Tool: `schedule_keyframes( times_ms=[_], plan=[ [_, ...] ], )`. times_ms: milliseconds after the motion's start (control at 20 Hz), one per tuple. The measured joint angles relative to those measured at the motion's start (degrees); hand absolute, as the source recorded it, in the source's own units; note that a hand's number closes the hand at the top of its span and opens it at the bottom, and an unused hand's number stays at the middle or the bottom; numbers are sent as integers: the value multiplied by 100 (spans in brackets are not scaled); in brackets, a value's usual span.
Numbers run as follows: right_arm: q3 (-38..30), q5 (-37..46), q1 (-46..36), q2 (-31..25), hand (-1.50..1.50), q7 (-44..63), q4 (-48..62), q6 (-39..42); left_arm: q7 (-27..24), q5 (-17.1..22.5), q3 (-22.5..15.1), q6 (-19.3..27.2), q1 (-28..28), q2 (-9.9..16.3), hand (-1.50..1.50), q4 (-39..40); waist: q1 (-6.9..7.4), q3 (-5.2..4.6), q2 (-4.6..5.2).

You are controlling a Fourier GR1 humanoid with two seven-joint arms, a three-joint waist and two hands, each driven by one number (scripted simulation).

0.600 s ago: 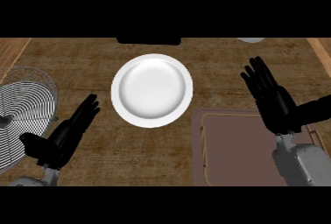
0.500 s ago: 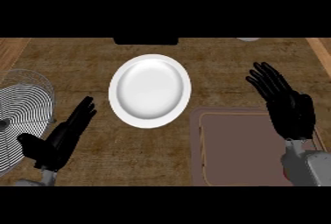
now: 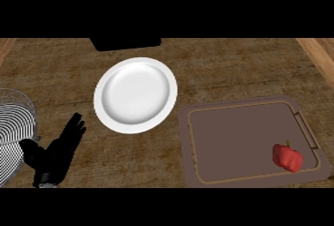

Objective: Pick the bell pepper from the tray and place it in the plate

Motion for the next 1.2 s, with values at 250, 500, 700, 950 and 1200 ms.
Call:
schedule_keyframes(
  times_ms=[250, 500, 700, 950, 1200],
  plan=[
    [-992, -834, 649, 398, -150, -1215, 820, 1328, 77, -109, -121, 148, -116, -171, 0, -7, 206, -3, -6],
    [-1397, -738, 1186, 47, -150, -2041, 2055, 2858, 266, -251, -260, 209, -370, -298, 0, 62, 451, -23, 6],
    [-1225, 53, 1619, -476, -150, -2119, 2315, 3158, 347, -333, -333, 252, -463, -376, 0, 95, 541, -34, 8],
    [-915, 1039, 1935, -855, -150, -2362, 2339, 3086, 477, -393, -350, 261, -505, -401, 0, 62, 608, -48, -1],
    [-615, 1677, 2147, -835, -150, -2402, 1896, 2753, 511, -529, -355, 266, -554, -515, 0, 106, 626, -56, -10]
  ],
)
